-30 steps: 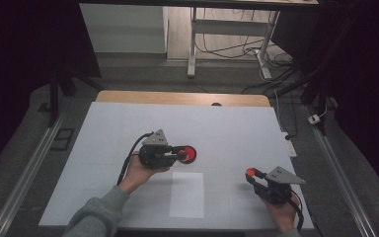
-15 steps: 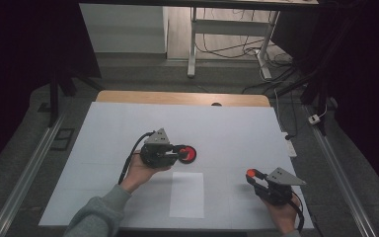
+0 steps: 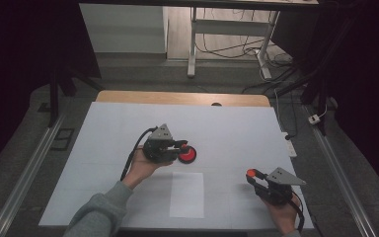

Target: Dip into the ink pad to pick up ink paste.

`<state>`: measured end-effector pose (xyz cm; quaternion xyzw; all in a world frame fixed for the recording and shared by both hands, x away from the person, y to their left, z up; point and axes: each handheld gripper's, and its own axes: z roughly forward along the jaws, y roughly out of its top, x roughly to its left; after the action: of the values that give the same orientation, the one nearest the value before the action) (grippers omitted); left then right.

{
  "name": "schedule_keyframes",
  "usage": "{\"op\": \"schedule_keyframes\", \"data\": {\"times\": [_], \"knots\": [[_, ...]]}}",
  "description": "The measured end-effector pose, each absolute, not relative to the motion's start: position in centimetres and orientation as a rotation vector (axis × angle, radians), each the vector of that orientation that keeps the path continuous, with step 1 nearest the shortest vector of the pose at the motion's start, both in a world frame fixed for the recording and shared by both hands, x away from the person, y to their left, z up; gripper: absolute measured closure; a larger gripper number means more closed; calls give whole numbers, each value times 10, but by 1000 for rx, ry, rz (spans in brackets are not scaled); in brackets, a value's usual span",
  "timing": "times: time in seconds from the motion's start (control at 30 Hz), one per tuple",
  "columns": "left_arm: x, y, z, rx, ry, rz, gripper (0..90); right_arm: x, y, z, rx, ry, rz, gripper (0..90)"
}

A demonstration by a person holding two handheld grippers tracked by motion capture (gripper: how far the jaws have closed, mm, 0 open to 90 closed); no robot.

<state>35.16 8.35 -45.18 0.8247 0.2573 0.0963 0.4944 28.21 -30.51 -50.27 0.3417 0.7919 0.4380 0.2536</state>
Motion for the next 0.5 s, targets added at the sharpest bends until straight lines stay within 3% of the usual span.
{"op": "schedule_keyframes", "data": {"times": [0.5], "knots": [[376,68,-474,2059,680,239,719,281,-305,-502,915,2154,1191,640]]}}
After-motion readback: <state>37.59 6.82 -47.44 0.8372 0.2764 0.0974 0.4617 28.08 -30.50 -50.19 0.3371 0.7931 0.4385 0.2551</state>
